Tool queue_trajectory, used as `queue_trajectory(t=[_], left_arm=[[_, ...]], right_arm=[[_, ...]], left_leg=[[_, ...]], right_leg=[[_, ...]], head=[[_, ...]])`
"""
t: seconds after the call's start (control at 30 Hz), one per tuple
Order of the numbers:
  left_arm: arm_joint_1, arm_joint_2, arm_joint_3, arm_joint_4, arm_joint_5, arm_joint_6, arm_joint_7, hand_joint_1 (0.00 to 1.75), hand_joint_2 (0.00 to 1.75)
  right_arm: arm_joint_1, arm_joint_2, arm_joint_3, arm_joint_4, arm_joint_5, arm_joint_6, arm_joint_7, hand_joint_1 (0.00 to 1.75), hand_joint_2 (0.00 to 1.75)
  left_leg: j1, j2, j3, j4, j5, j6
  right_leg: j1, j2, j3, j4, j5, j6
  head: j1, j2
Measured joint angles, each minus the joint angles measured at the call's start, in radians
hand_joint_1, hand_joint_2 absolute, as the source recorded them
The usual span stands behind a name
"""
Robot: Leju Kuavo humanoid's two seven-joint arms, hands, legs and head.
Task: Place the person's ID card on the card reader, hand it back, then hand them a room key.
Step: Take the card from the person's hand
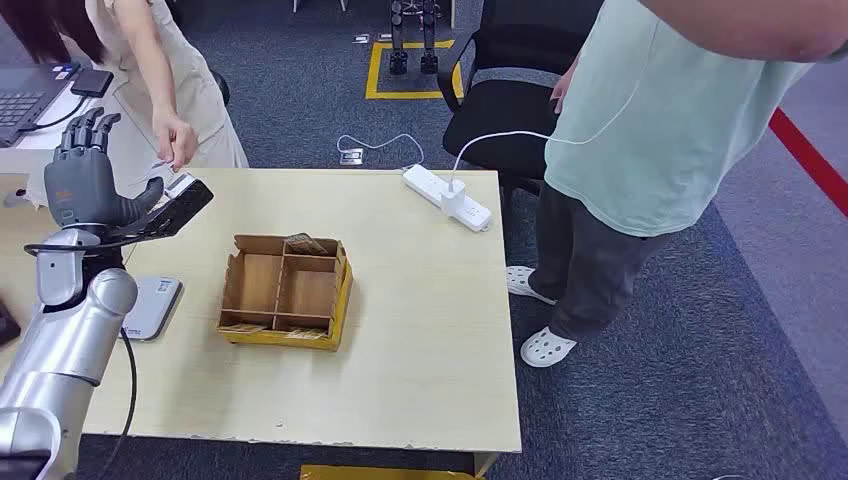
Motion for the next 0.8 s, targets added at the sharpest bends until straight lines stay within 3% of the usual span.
queue_trajectory(t=[0.33,0.57,0.8], left_arm=[[-0.003,0.000,0.000,0.006,0.010,-0.010,-0.003,1.75,1.75],[-0.004,-0.006,0.003,0.006,0.123,-0.026,-0.060,1.75,1.75],[0.002,-0.001,0.003,0.004,0.127,-0.027,-0.072,1.75,1.75]], right_arm=[[0.000,0.000,0.000,0.000,0.004,-0.001,0.003,0.00,0.00],[0.000,0.000,0.000,0.000,0.010,-0.001,0.004,0.00,0.00],[0.000,0.000,0.000,0.000,0.012,0.000,0.005,0.00,0.00]], left_leg=[[0.000,0.000,0.000,0.000,0.000,0.000],[0.000,0.000,0.000,0.000,0.000,0.000],[0.000,0.000,0.000,0.000,0.000,0.000]], right_leg=[[0.000,0.000,0.000,0.000,0.000,0.000],[0.000,0.000,0.000,0.000,0.000,0.000],[0.000,0.000,0.000,0.000,0.000,0.000]], head=[[0.000,0.000],[0.000,0.000],[0.000,0.000]])
